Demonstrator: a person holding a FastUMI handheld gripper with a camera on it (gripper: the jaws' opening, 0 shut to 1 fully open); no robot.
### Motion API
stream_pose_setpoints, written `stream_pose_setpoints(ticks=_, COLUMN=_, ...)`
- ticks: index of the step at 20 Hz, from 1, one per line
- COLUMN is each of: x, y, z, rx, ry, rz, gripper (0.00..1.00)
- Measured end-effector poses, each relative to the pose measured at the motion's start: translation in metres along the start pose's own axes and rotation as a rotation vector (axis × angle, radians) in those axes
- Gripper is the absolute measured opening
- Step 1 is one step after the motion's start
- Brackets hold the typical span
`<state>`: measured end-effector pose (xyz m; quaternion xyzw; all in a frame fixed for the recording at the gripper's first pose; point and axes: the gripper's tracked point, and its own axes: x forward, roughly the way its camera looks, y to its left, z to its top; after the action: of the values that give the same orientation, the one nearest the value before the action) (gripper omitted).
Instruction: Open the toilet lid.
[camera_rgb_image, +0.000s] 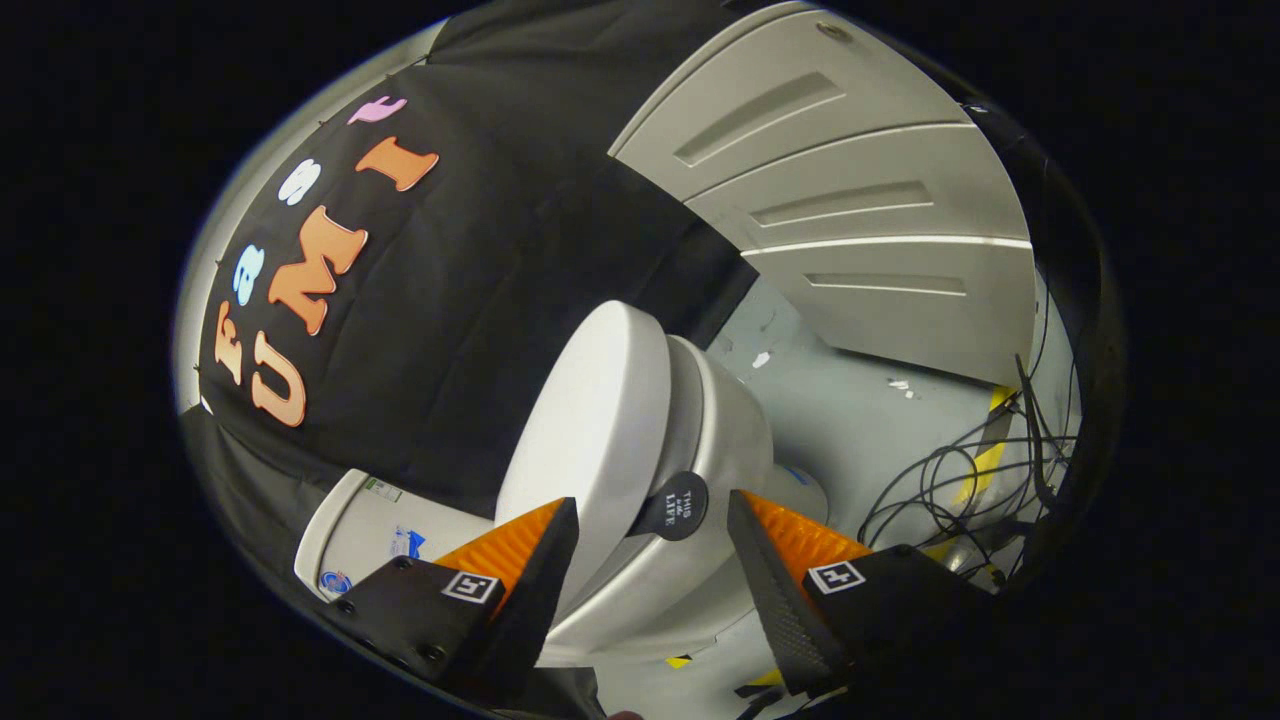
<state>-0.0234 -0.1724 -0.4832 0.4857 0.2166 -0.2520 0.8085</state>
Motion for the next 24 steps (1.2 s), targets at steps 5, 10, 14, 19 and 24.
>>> stream_pose_setpoints(ticks=5, x=0.017, y=-0.013, z=-0.011, rx=0.015, ry=0.033, rz=-0.019, gripper=0.87)
stream_pose_setpoints(ticks=10, x=0.034, y=-0.007, z=-0.019, rx=0.035, ry=0.046, rz=0.009, gripper=0.65)
stream_pose_setpoints(ticks=14, x=0.04, y=-0.002, z=-0.009, rx=0.061, ry=0.0, rz=0.029, gripper=0.54)
stream_pose_setpoints(ticks=19, x=0.039, y=-0.003, z=-0.007, rx=0.065, ry=-0.02, rz=0.024, gripper=0.33)
stream_pose_setpoints(ticks=24, x=0.037, y=0.0, z=-0.004, rx=0.089, ry=-0.032, rz=0.025, gripper=0.19)
